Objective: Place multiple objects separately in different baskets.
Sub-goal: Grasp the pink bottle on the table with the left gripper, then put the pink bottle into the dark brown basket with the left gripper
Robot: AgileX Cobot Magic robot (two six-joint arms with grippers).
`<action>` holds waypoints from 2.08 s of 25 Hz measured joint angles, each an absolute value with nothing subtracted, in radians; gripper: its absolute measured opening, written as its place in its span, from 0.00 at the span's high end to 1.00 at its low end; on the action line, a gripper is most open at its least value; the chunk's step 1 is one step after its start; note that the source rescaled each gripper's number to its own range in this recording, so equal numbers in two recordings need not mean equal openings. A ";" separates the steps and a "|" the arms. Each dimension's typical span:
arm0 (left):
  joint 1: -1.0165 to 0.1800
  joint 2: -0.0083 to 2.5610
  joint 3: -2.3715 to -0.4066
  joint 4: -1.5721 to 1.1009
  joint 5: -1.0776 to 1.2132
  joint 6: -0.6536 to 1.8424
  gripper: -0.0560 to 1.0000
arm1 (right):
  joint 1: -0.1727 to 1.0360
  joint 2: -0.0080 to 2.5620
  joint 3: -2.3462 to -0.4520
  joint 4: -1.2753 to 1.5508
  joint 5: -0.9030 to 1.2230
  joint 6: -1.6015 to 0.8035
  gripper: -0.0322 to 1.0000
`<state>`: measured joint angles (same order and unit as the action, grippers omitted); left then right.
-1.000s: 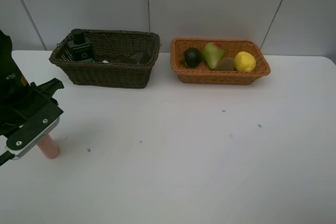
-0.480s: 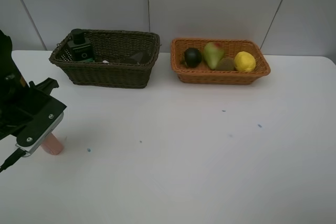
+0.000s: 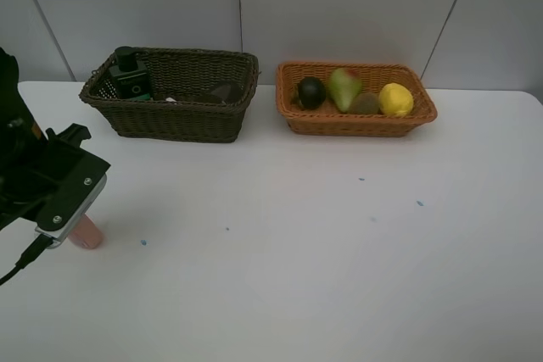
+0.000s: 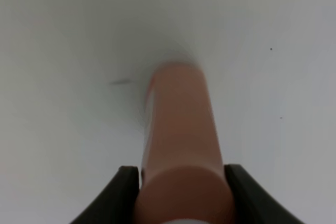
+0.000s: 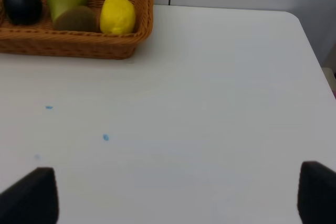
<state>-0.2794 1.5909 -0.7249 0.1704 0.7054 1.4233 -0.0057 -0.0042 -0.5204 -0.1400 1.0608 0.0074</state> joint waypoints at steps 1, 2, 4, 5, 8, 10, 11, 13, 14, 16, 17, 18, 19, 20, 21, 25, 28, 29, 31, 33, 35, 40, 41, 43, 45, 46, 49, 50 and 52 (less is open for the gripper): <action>-0.279 1.584 -0.736 0.162 0.705 1.404 0.53 | -0.006 -0.004 -0.520 -0.140 1.061 0.007 0.00; -0.279 1.576 -0.749 0.153 0.705 1.387 0.53 | -0.006 -0.004 -0.520 -0.140 1.061 0.007 0.00; -0.279 1.556 -0.792 0.133 0.707 1.331 0.53 | -0.006 -0.004 -0.520 -0.140 1.061 0.007 0.00; -0.279 1.548 -0.811 0.124 0.711 1.306 0.53 | -0.006 -0.004 -0.520 -0.140 1.061 0.007 0.00; -0.279 1.538 -0.884 0.097 0.749 1.214 0.53 | -0.006 -0.004 -0.520 -0.140 1.061 0.007 0.00; -0.279 1.538 -0.935 0.077 0.770 1.156 0.53 | -0.006 -0.004 -0.520 -0.140 1.061 0.007 0.00; -0.279 1.538 -0.957 0.066 0.777 1.128 0.53 | -0.006 -0.004 -0.520 -0.140 1.061 0.007 0.00; -0.279 1.538 -1.009 0.034 0.779 1.081 0.53 | -0.006 -0.004 -0.520 -0.140 1.061 0.007 0.00; -0.279 1.538 -1.039 0.014 0.779 1.054 0.53 | -0.006 -0.004 -0.520 -0.140 1.061 0.007 0.00; -0.279 1.538 -1.099 -0.034 0.778 1.011 0.53 | -0.006 -0.004 -0.520 -0.140 1.061 0.007 0.00; -0.279 1.538 -1.127 -0.050 0.776 0.985 0.53 | -0.006 -0.004 -0.520 -0.140 1.061 0.007 0.00; -0.279 1.538 -1.149 -0.059 0.774 0.967 0.53 | -0.006 -0.004 -0.520 -0.140 1.061 0.007 0.00; -0.279 1.538 -1.174 -0.068 0.772 0.949 0.53 | -0.006 -0.004 -0.520 -0.140 1.061 0.007 0.00; -0.279 1.542 -1.198 -0.074 0.772 0.933 0.53 | -0.006 -0.004 -0.520 -0.140 1.061 0.007 0.00; -0.279 1.548 -1.224 -0.075 0.772 0.917 0.53 | -0.006 -0.004 -0.520 -0.140 1.061 0.007 0.00; -0.279 1.611 -1.328 -0.076 0.776 0.856 0.53 | -0.006 -0.004 -0.520 -0.140 1.061 0.007 0.00; -0.279 1.701 -1.410 -0.076 0.787 0.816 0.53 | -0.006 -0.004 -0.520 -0.140 1.061 0.007 0.00; -0.279 1.729 -1.441 -0.076 0.791 0.798 0.53 | -0.006 -0.004 -0.520 -0.140 1.061 0.007 0.00; -0.279 1.798 -1.497 -0.076 0.798 0.762 0.53 | -0.006 -0.004 -0.520 -0.140 1.061 0.007 0.00; -0.279 1.862 -1.556 -0.076 0.805 0.728 0.53 | -0.006 -0.004 -0.520 -0.140 1.061 0.007 0.00; -0.279 1.927 -1.613 -0.076 0.807 0.694 0.53 | -0.006 -0.004 -0.520 -0.140 1.061 0.007 0.00; -0.279 2.044 -1.737 -0.076 0.806 0.603 0.53 | -0.006 -0.004 -0.520 -0.140 1.061 0.007 0.00; -0.279 2.060 -1.752 -0.076 0.806 0.592 0.53 | -0.006 -0.004 -0.520 -0.140 1.061 0.007 0.00; -0.279 2.096 -1.780 -0.076 0.804 0.568 0.53 | -0.006 -0.004 -0.520 -0.140 1.061 0.007 0.00; -0.279 2.126 -1.793 -0.076 0.799 0.551 0.53 | -0.006 -0.004 -0.520 -0.140 1.061 0.007 0.00; -0.279 2.139 -1.796 -0.076 0.796 0.545 0.53 | -0.006 -0.004 -0.520 -0.140 1.061 0.007 0.00; -0.279 2.174 -1.796 -0.076 0.784 0.496 0.53 | -0.006 -0.004 -0.520 -0.140 1.061 0.007 0.00; -0.279 2.183 -1.796 -0.076 0.783 0.474 0.53 | -0.006 -0.004 -0.520 -0.140 1.061 0.007 0.00; -0.279 2.197 -1.796 -0.075 0.783 0.422 0.53 | -0.006 -0.004 -0.520 -0.140 1.061 0.007 0.00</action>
